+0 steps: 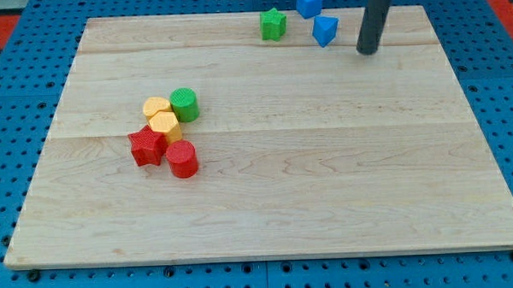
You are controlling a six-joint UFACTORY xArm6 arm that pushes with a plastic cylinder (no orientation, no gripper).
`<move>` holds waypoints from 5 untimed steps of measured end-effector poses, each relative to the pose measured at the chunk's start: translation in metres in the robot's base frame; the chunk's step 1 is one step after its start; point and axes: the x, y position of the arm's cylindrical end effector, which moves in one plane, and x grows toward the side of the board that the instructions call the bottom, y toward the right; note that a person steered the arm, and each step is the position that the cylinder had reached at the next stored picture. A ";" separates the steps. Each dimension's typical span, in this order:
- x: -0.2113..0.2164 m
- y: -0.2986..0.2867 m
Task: Slide the blue triangle diagonally bottom left to the green star
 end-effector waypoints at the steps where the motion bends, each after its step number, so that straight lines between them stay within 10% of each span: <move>1: -0.074 -0.005; 4: 0.059 -0.076; 5: 0.037 -0.037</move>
